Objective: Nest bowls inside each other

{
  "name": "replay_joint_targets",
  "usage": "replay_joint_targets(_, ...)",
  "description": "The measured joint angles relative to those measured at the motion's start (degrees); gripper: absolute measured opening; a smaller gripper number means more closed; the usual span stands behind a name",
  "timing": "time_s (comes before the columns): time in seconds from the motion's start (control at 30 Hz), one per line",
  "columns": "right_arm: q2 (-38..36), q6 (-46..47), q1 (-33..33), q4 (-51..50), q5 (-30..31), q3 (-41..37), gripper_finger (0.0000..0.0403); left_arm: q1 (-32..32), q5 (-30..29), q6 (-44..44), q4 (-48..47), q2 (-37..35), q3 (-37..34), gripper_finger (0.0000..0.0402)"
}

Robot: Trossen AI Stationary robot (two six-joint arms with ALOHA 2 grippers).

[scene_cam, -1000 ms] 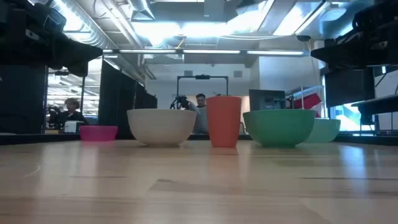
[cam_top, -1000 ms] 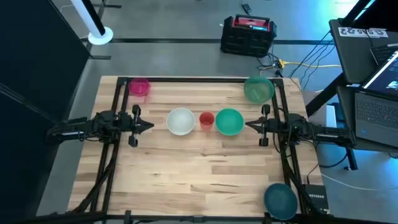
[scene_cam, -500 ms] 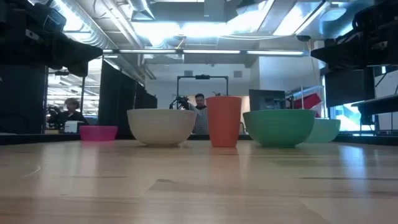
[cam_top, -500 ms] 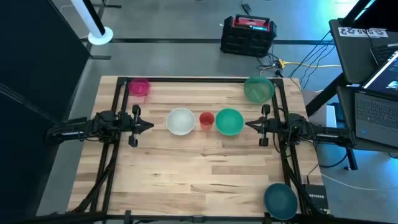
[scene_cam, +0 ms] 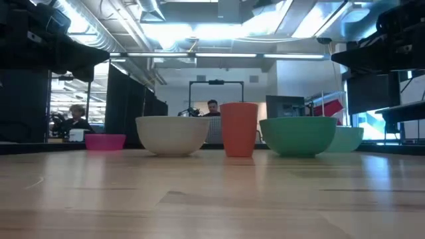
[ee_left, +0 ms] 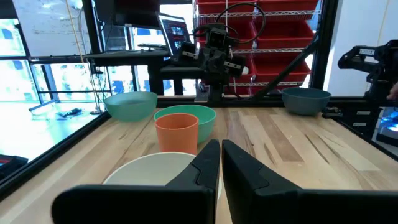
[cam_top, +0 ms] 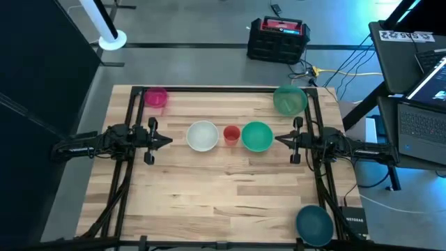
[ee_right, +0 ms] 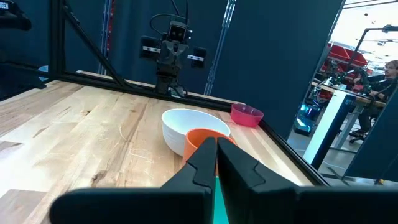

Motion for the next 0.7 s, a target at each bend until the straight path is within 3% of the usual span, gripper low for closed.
replay_joint_targets(0.3,0.0,-0.1,0.0,0.0,0.3,0.0,0.0001,0.0,0.0,0.3,0.8,0.0,0.0,0.0000)
replay_joint_targets(0.4,0.0,-0.1,0.0,0.0,0.3,0.0,0.0001,0.0,-0.9,-6.6,1.6,0.0,0.0,0.0000)
replay_joint_targets(0.57,0.0,0.2,0.0,0.1,0.3,0.0,0.0001,0.1,-15.3,-22.7,8.4,0.0,0.7,0.0000)
replay_joint_targets(0.7,0.0,4.3,0.0,1.1,0.5,0.1,0.0001,1.9,-16.5,-22.6,1.6,11.4,13.1,0.0000)
